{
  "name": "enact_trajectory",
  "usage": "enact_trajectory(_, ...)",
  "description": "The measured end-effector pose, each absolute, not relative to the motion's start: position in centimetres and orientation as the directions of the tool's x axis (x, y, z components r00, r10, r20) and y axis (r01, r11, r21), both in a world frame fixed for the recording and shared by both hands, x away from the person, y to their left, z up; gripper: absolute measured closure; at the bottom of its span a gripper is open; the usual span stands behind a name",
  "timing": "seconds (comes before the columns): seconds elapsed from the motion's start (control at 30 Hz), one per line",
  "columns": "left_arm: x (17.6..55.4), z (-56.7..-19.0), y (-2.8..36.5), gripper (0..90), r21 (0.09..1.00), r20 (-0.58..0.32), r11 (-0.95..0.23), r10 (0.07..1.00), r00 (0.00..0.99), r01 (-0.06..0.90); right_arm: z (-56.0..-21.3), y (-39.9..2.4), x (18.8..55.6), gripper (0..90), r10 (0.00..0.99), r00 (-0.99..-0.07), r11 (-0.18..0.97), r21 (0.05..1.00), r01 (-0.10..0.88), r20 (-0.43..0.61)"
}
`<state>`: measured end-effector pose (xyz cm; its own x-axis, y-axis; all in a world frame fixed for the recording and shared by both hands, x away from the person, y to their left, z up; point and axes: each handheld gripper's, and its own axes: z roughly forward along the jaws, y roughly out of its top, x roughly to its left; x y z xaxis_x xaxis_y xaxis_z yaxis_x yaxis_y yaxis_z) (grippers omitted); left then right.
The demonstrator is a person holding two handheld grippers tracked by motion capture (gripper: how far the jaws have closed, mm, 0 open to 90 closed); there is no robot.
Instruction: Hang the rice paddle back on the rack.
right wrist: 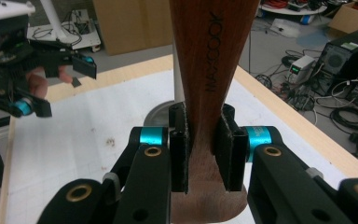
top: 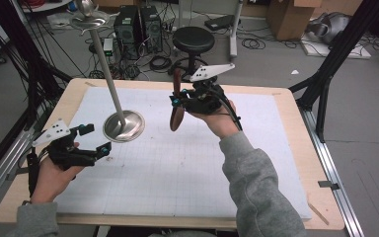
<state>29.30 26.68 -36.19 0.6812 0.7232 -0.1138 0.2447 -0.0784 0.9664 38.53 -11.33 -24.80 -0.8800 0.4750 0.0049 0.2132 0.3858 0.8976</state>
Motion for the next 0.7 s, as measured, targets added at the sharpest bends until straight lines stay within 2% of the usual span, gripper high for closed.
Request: enact_trajectory(0.7, 28.7, -36.4, 27.0, 2.5, 0.961, -0.117, -0.085, 0.737, 0.666, 0.263, -23.1, -8.3, 40.2, 77.1, 0.449, -0.893, 0.349, 0.913, 0.21, 0.033)
